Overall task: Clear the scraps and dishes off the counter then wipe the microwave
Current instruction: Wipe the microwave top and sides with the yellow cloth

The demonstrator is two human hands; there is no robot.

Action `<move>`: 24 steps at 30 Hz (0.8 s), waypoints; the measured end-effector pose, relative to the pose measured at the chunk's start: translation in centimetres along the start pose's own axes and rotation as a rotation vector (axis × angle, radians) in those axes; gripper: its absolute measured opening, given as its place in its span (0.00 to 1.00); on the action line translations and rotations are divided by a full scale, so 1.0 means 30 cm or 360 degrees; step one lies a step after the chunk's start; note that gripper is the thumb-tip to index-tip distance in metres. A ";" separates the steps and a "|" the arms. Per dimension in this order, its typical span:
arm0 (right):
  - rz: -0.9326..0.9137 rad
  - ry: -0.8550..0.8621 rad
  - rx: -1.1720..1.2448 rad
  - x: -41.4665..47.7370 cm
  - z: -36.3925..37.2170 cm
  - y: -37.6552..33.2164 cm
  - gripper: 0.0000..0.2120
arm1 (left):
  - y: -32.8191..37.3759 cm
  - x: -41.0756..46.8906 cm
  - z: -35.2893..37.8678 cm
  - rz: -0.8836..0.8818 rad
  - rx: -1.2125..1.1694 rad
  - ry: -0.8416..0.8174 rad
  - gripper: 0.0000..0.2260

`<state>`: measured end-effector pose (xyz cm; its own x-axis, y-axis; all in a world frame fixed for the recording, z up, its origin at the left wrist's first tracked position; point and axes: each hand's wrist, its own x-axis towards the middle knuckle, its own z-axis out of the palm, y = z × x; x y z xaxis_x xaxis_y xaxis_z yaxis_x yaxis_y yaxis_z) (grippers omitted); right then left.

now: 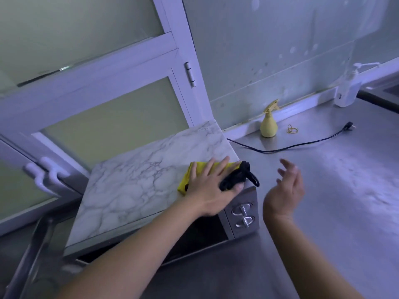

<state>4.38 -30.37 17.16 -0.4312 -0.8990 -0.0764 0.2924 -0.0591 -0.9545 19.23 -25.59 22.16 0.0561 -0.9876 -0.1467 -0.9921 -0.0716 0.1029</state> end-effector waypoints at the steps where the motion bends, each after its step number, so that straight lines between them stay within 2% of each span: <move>1: 0.0045 -0.0012 -0.0009 -0.017 -0.055 0.025 0.21 | 0.018 -0.050 0.007 0.0031 0.0001 0.0030 0.31; 5: 0.0352 -0.0003 -0.0034 -0.098 -0.245 0.106 0.16 | 0.111 -0.248 0.093 0.0228 -0.0015 0.0019 0.28; 7: 0.0486 -0.0139 -0.0097 -0.152 -0.316 0.137 0.16 | 0.159 -0.355 0.175 0.0259 -0.0377 -0.0156 0.29; 9: 0.0518 -0.0384 -0.0141 -0.215 -0.366 0.147 0.18 | 0.167 -0.452 0.249 0.0083 -0.1061 -0.0248 0.27; 11: 0.0564 -0.0651 -0.0141 -0.272 -0.397 0.141 0.22 | 0.151 -0.529 0.300 -0.0102 -0.1480 -0.0201 0.14; 12: 0.0611 -0.0797 -0.0152 -0.296 -0.408 0.138 0.23 | 0.142 -0.564 0.319 -0.0233 -0.1563 -0.0192 0.11; 14: 0.0731 -0.1097 -0.0192 -0.336 -0.424 0.133 0.25 | 0.118 -0.622 0.357 -0.0488 -0.1619 -0.0109 0.22; 16: 0.0801 -0.1390 -0.0183 -0.372 -0.440 0.137 0.27 | 0.094 -0.661 0.373 -0.0606 -0.1674 0.0016 0.25; 20: 0.0841 -0.1985 -0.0122 -0.439 -0.457 0.127 0.29 | 0.035 -0.717 0.315 -0.0598 -0.1960 0.0140 0.26; 22: 0.0932 -0.2153 -0.0096 -0.469 -0.447 0.099 0.27 | -0.007 -0.754 0.269 -0.0570 -0.2135 0.0109 0.23; 24: 0.1046 -0.2271 -0.0056 -0.512 -0.425 0.074 0.26 | -0.037 -0.775 0.230 -0.0450 -0.2095 0.0121 0.16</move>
<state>0.76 -11.14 12.54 0.8954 -0.4157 -0.1594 0.0693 0.4838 -0.8725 18.27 -1.59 18.67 0.2878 -0.9190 -0.2696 -0.1045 -0.3100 0.9450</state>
